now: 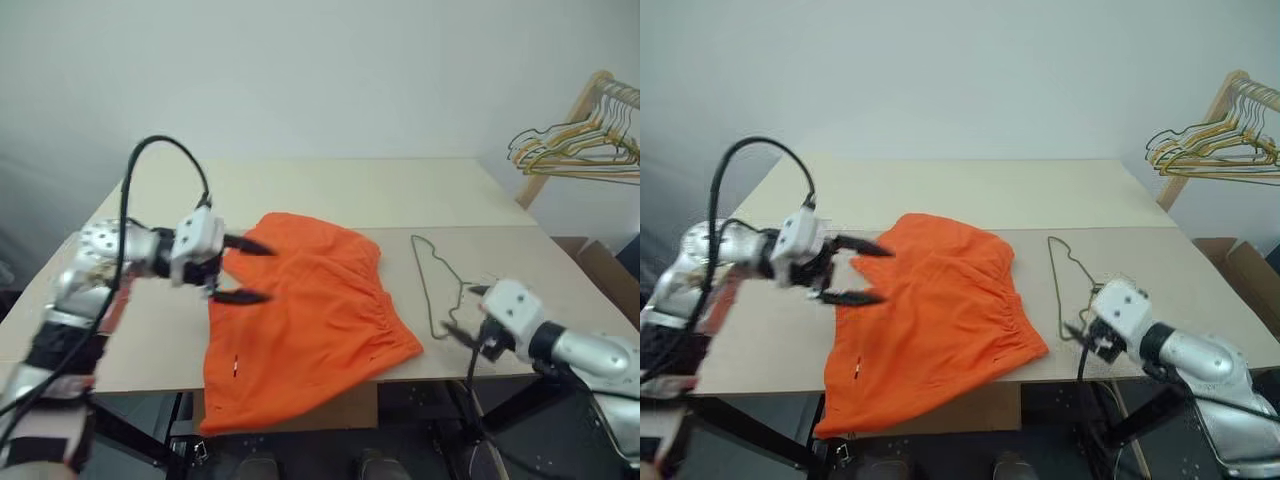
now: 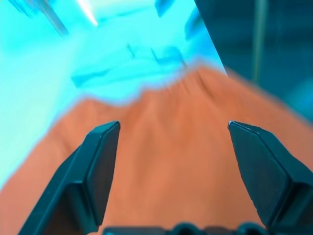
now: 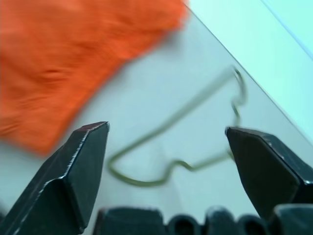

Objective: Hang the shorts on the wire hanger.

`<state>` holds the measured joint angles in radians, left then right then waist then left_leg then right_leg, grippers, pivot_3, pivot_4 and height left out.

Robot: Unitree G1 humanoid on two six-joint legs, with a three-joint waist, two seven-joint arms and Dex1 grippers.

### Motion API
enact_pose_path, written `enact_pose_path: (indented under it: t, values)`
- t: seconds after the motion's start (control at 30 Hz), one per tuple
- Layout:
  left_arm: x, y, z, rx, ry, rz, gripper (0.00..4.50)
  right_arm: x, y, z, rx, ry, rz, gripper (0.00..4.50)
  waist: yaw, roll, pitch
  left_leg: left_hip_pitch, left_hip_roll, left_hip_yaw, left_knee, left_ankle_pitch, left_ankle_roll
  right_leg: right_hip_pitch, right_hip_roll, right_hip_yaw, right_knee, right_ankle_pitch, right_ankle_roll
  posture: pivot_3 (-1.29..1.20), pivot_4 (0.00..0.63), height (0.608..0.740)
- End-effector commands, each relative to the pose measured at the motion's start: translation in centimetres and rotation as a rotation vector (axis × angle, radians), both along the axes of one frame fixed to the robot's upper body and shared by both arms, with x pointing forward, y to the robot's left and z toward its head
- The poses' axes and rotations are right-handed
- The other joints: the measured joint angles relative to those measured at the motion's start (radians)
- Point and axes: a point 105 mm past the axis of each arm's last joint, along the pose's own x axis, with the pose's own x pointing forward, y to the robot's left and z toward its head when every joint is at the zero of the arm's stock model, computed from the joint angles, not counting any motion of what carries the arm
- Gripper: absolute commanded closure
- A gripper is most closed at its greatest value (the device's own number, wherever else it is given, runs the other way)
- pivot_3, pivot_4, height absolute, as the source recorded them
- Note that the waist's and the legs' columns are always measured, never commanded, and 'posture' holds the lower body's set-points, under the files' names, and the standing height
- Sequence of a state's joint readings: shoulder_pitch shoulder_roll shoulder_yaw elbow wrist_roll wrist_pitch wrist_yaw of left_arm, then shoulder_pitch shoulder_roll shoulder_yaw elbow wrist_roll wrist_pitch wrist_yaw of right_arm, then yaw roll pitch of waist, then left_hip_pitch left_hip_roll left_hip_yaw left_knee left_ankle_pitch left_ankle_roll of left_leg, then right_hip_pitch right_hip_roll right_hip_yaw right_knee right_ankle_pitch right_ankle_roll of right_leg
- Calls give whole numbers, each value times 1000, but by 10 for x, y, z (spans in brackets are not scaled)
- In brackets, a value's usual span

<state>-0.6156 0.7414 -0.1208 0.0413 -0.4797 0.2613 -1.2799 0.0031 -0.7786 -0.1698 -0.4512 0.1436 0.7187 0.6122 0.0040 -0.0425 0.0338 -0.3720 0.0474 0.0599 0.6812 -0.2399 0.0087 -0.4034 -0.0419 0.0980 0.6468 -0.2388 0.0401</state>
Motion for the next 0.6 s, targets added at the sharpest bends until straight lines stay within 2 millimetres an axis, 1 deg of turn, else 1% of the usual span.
enact_pose_path:
  t: [0.03,0.1,0.17,0.2,0.27,0.4,0.5,0.6]
  values:
    - [5,-20,13,-66,-33,6,672,13,-17,-18,26,164,-249,20,-7,0,0,0,0,0,-1,0,0,0,0,0,0,0,0,52,0,740]
    - [5,-31,13,-81,-36,-23,672,19,-19,-31,22,251,-335,20,-15,0,0,0,0,-1,-2,0,0,-1,1,0,0,0,-1,47,0,740]
    - [6,-38,13,-93,-31,-40,672,24,-13,-40,76,313,-363,20,-17,0,0,-2,0,-2,-3,0,0,-2,3,0,0,0,-2,45,0,740]
    - [6,-39,13,-97,-28,-48,672,28,-10,-43,101,332,-370,20,-18,0,0,-3,0,-3,-4,0,0,-3,3,0,-1,0,-2,41,0,740]
    - [7,-41,12,-99,-22,-54,672,33,-7,-48,100,352,-375,20,-22,1,0,-5,0,-3,-4,-1,2,-4,3,0,-1,1,1,41,0,740]
    - [9,-45,7,-92,-21,-59,672,42,-8,-63,98,404,-422,20,-27,2,0,-8,0,-4,-4,-2,3,-5,3,-1,-5,3,4,34,0,740]
    - [8,-46,5,-89,-18,-65,633,43,-8,-68,114,439,-451,554,-29,2,0,-8,0,-4,-4,-2,3,-4,3,-1,-6,3,5,34,0,740]
    - [8,-45,2,-84,-19,-65,633,40,-6,-68,167,471,-475,1502,-33,2,0,-8,0,-4,-3,-2,3,-3,3,-1,-5,3,5,34,0,740]
